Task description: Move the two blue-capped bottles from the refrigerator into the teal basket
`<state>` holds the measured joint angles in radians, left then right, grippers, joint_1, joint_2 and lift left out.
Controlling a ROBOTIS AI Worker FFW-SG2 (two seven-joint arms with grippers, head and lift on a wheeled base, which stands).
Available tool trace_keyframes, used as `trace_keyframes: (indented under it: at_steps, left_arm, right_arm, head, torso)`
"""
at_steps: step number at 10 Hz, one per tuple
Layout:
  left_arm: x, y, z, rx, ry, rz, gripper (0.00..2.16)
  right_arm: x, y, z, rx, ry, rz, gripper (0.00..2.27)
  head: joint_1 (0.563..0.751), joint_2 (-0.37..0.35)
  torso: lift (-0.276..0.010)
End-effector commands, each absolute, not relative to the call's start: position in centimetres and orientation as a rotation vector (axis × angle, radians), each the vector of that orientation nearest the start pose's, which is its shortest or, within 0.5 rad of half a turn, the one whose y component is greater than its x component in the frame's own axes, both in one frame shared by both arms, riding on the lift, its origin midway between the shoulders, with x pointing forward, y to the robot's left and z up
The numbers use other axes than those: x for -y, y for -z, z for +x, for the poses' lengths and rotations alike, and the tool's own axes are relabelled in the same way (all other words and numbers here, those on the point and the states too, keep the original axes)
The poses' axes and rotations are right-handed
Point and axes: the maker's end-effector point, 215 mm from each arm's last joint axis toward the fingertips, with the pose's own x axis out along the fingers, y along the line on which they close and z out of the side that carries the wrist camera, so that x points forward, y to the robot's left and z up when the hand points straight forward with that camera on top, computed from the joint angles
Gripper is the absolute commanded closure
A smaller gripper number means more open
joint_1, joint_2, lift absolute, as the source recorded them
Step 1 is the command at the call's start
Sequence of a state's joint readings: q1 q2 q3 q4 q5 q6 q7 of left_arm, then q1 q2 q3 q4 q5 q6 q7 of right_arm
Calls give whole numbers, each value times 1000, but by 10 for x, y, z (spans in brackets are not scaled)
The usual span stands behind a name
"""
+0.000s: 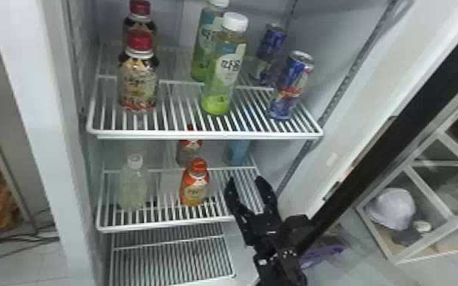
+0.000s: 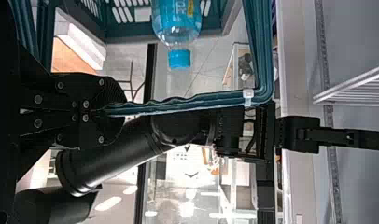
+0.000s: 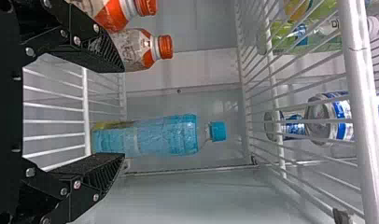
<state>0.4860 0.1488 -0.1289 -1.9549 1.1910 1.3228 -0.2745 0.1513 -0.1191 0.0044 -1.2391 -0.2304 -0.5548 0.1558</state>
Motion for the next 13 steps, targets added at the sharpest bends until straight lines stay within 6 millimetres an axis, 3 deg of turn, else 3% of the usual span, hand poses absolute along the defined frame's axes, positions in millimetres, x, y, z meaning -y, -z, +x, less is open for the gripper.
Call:
trace_keyframes:
  at_steps: [1,9,13]
  left_arm:
    - [64,433,153,-1269,1031,-1098,1176]
    - [66,431,156,-1263,1034,-1094,1176]
    - [69,430,160,-1259,1045,-1091,1176]
  right_arm:
    - [270,427,514,94,-58,67,409]
    - [279,426,574,89,40,26,300]
    - [283,414,601,97,88,17,268]
  head:
    - [695,-350]
    - [695,-350]
    - [695,-350]
  torso:
    - [-136]
    - [-136]
    - [-136]
